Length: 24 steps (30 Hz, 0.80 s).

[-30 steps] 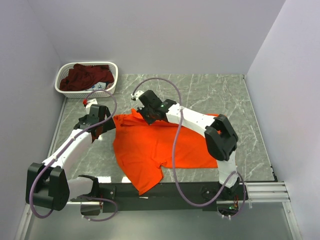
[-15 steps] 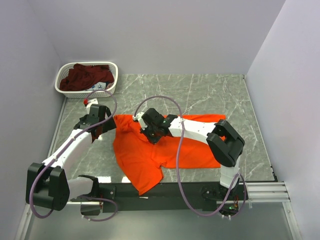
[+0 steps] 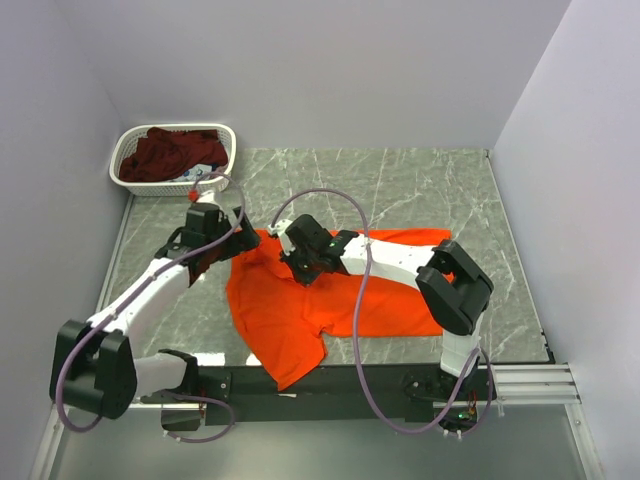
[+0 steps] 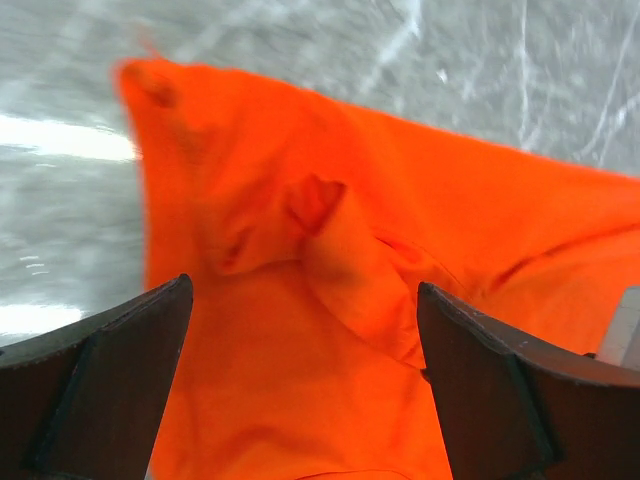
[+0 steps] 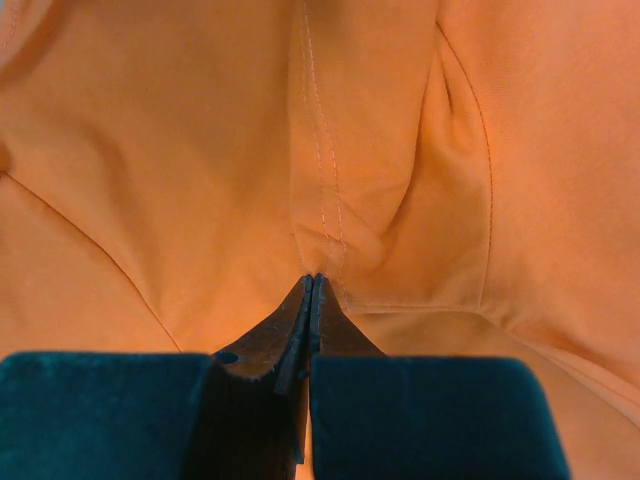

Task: Fold and stack the t-shirts
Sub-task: Fold the tshirt

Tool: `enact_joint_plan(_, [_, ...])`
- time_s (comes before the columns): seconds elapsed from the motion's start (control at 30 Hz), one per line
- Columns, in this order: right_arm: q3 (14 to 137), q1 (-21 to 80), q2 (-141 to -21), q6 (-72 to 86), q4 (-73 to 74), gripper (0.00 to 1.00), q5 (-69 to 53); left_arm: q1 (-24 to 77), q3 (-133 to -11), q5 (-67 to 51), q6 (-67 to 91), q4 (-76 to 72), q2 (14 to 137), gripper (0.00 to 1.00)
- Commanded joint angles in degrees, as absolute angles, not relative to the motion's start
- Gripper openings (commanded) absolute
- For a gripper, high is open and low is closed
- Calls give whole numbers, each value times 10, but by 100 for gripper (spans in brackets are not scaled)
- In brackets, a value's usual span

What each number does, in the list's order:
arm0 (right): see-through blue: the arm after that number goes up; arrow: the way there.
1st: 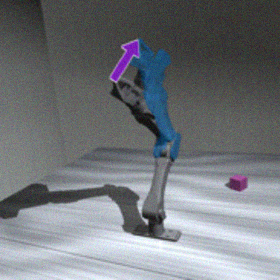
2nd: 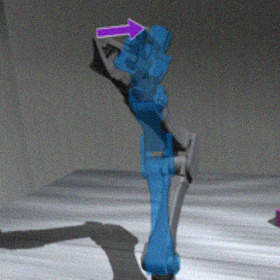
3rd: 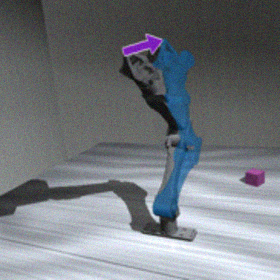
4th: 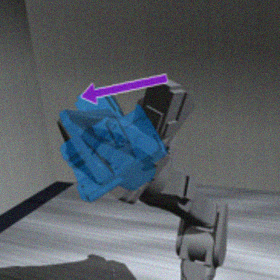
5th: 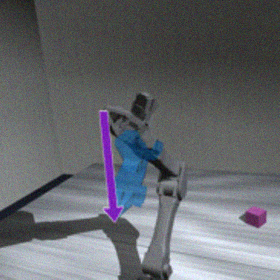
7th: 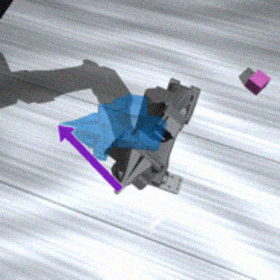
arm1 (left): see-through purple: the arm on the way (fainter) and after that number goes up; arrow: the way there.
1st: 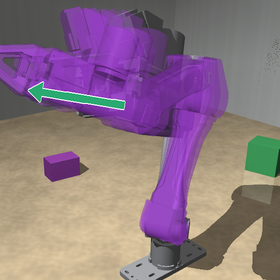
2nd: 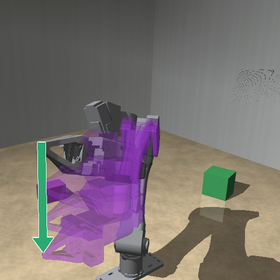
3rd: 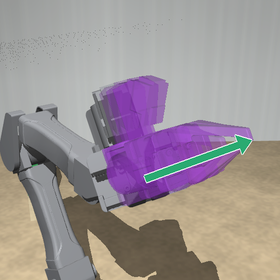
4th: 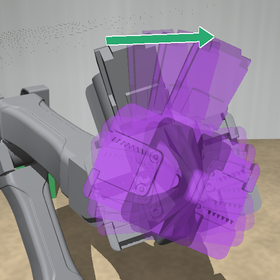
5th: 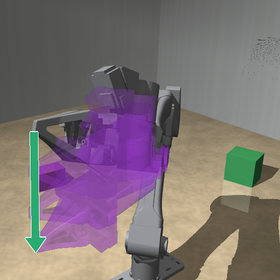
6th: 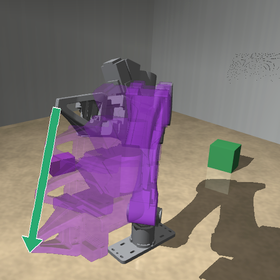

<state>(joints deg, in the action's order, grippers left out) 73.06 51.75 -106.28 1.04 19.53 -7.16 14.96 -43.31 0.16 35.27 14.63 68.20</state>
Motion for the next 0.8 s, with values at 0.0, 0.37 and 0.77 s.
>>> enact_joint_plan(0.0, [720,510,-1029,29,159,0,-85,173,-456,-40,380,89,720,99])
enact_joint_plan(0.37, [707,496,-1025,47,126,0,-101,182,-499,-28,422,46,826,88])
enact_joint_plan(0.77, [700,488,-1029,59,112,0,-112,197,-511,-48,429,33,882,69])
